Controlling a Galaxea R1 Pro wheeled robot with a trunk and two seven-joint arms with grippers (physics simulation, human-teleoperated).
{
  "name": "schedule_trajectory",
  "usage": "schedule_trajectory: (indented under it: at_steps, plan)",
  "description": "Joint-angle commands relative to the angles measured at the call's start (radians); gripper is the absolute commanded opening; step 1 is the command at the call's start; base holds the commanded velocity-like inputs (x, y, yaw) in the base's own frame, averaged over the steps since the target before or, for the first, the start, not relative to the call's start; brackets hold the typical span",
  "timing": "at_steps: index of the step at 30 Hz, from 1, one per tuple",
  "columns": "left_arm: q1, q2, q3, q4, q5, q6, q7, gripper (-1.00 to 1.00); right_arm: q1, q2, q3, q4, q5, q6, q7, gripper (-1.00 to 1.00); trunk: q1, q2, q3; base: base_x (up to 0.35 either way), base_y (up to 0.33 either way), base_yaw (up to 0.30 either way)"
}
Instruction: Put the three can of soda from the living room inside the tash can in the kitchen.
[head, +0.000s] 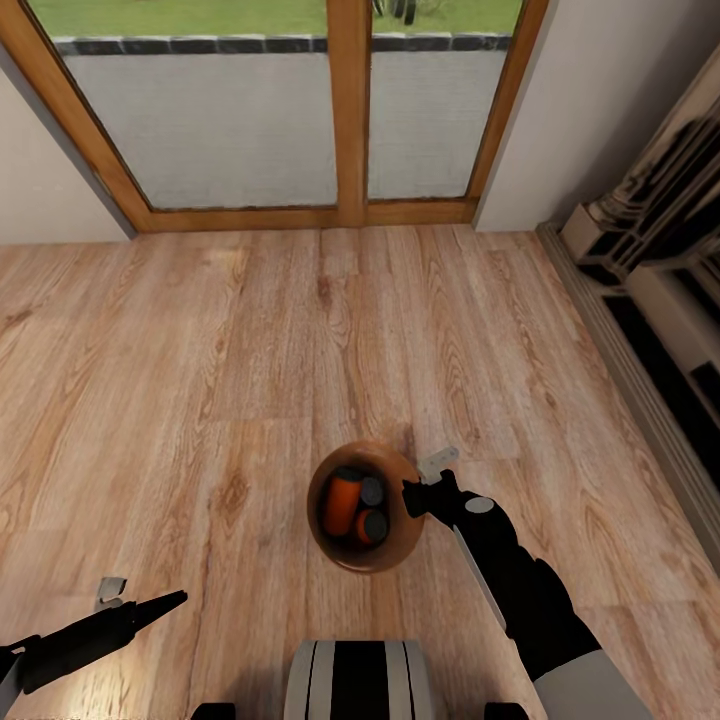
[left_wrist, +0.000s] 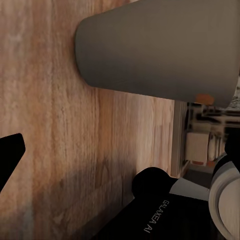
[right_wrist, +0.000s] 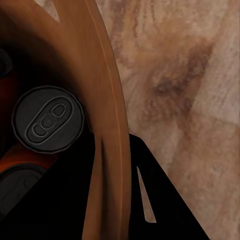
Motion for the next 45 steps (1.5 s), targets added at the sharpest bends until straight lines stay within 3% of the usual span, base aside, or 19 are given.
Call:
schedule_trajectory:
  at_steps: [1,28,29,45]
  plan:
    - [-0.001,0.0,0.0,0.001,0.0,0.0,0.0,1.0,0.001,0.0,0.0,0.014,-0.019,0.002,0.004,-1.0,0.01,0.0,0.0,0.0,0.0,0.0]
    - [-0.001,0.0,0.0,0.001,0.0,0.0,0.0,1.0,0.001,0.0,0.0,0.014,-0.019,0.001,0.004,-1.0,0.01,0.0,0.0,0.0,0.0,0.0]
    - [-0.001,0.0,0.0,0.001,0.0,0.0,0.0,1.0,0.001,0.0,0.0,0.014,-0.019,0.001,0.004,1.0,0.01,0.0,0.0,0.0,0.0,0.0]
    - [-0.001,0.0,0.001,0.001,0.0,0.0,0.0,1.0,0.001,0.0,0.0,0.014,-0.019,0.002,0.004,1.0,0.01,0.0,0.0,0.0,0.0,0.0]
